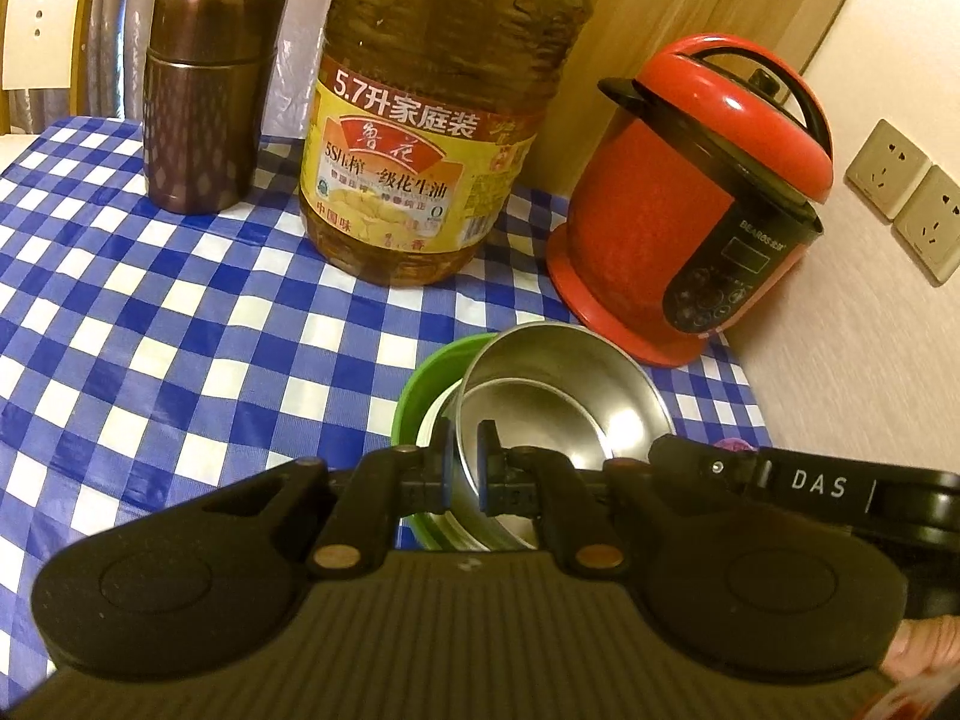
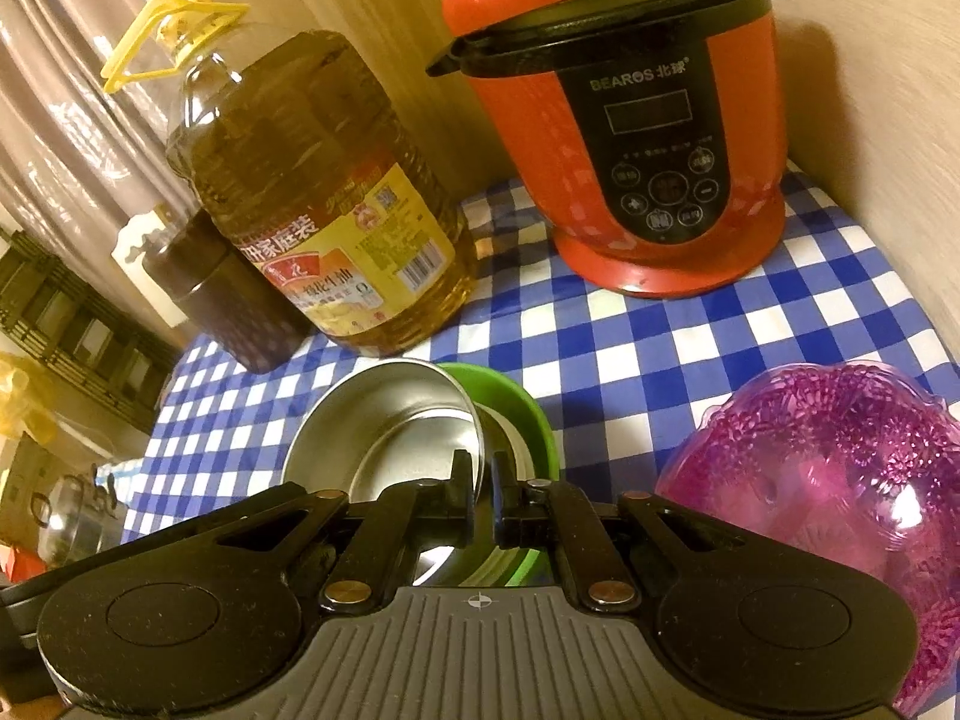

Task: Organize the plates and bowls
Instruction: 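Carry the steel bowl with both grippers and lower it into the cream-white bowl, then open both grippers, release the steel bowl and pull back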

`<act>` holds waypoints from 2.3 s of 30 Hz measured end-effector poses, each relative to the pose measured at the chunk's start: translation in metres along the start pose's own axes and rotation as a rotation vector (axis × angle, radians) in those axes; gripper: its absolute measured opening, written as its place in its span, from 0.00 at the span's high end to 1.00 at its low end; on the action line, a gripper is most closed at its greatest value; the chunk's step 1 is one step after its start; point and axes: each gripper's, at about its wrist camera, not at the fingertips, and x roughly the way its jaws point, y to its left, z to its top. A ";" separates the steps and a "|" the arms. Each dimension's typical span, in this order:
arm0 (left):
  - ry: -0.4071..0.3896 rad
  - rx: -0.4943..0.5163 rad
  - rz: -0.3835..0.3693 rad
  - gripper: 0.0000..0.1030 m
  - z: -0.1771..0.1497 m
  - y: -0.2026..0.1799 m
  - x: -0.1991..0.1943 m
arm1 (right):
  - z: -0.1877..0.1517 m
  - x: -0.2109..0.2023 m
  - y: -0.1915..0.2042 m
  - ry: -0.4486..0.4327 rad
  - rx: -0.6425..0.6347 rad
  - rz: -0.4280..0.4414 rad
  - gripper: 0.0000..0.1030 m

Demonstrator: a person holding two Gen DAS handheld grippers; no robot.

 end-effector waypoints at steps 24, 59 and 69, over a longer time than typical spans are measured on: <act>-0.030 0.032 0.052 0.88 -0.005 0.005 0.002 | -0.007 -0.002 -0.006 -0.043 -0.034 -0.009 0.62; -0.031 0.001 0.037 0.77 -0.029 -0.002 -0.043 | -0.038 -0.044 0.000 -0.027 -0.023 -0.036 0.57; -0.011 -0.010 0.041 0.59 -0.050 -0.006 -0.074 | -0.055 -0.077 0.011 -0.028 -0.034 -0.074 0.56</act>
